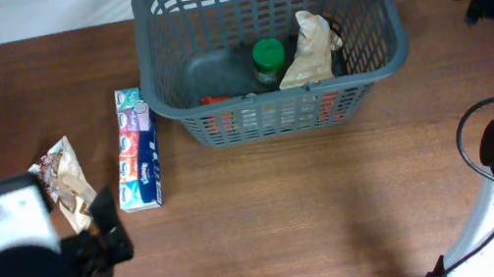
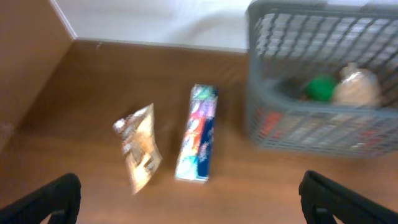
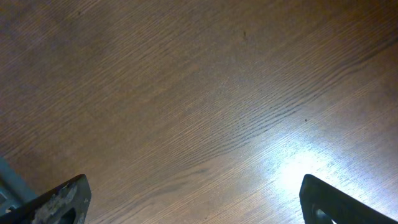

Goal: Pack container
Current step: 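Raise the left gripper and move it toward the Kleenex tissue box, then lower the left gripper onto the tissue box and grasp it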

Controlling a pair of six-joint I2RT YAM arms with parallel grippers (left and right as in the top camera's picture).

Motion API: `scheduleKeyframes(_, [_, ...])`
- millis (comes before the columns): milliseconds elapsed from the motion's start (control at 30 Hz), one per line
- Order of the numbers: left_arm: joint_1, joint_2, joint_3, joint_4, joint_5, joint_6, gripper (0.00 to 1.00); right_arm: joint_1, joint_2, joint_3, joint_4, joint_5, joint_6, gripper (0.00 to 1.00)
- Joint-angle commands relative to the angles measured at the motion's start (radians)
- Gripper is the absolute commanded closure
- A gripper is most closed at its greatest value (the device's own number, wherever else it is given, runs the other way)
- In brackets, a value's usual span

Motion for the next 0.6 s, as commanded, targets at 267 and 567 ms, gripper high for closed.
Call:
scheduleKeyframes(267, [0.377,0.28,-0.006,-0.098,-0.004,-0.277,0.0,-0.002,0.003,-0.002,0.002,0.002,0.012,0.01])
scheduleKeyframes(567, [0.777,0.402,-0.006,0.199,0.736,0.465,0.0,-0.002,0.003,-0.002,0.002,0.002,0.012,0.01])
